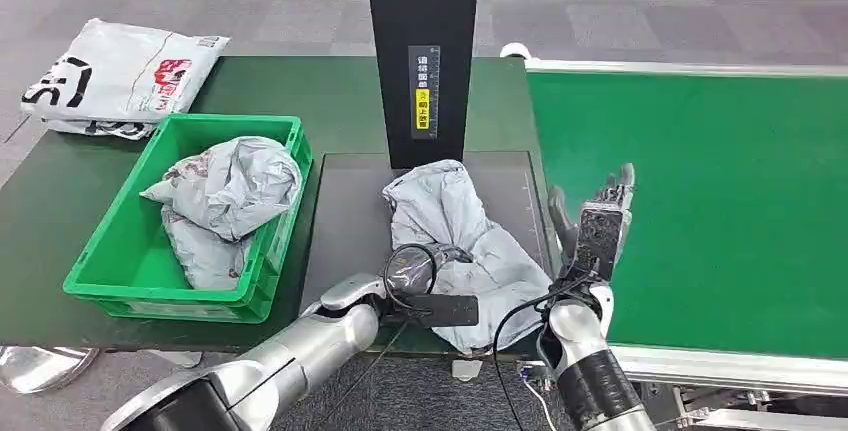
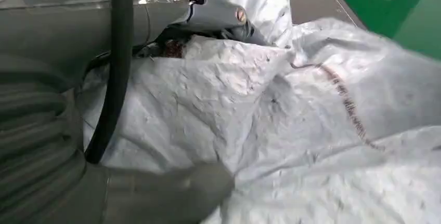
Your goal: Moved the parcel from conveyor to table for the left to box.
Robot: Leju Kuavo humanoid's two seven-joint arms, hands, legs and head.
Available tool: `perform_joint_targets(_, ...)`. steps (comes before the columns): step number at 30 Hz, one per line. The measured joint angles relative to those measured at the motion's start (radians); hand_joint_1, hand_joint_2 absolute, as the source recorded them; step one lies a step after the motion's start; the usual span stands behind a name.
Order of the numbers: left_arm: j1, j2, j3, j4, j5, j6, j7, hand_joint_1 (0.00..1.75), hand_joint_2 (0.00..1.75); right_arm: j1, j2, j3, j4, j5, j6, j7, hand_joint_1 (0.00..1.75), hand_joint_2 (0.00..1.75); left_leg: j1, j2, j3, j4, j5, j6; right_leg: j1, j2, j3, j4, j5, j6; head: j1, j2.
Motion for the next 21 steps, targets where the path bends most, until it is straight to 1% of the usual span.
perform_joint_targets(15, -0.013, 0.0, -0.023, 0.003, -0.003, 0.003, 0.003, 1.75, 1.75, 0.002, 0.0, 0.005, 0.0, 0.009, 0.006, 0.006, 0.0, 1.75, 0.0, 0.0, 0.004, 0.0, 0.0, 0.0, 0.0, 0.0, 0.003, 0.0, 0.0, 0.0, 0.0, 0.0)
perform_joint_targets(18, -0.012, 0.001, -0.023, 0.003, -0.002, 0.042, -0.002, 1.75, 1.75, 0.003, 0.0, 0.005, -0.001, 0.025, 0.016, 0.017, 0.0, 1.75, 0.0, 0.0, 0.004, 0.0, 0.0, 0.0, 0.0, 0.0, 0.003, 0.0, 0.0, 0.0, 0.0, 0.0)
perform_joint_targets(21, -0.006, 0.002, -0.014, 0.002, 0.029, 0.113, -0.032, 1.75, 1.75, 0.006, 0.0, 0.005, -0.006, 0.036, 0.022, 0.025, 0.0, 1.75, 0.0, 0.0, 0.003, 0.0, 0.0, 0.0, 0.0, 0.0, 0.003, 0.0, 0.0, 0.0, 0.0, 0.0)
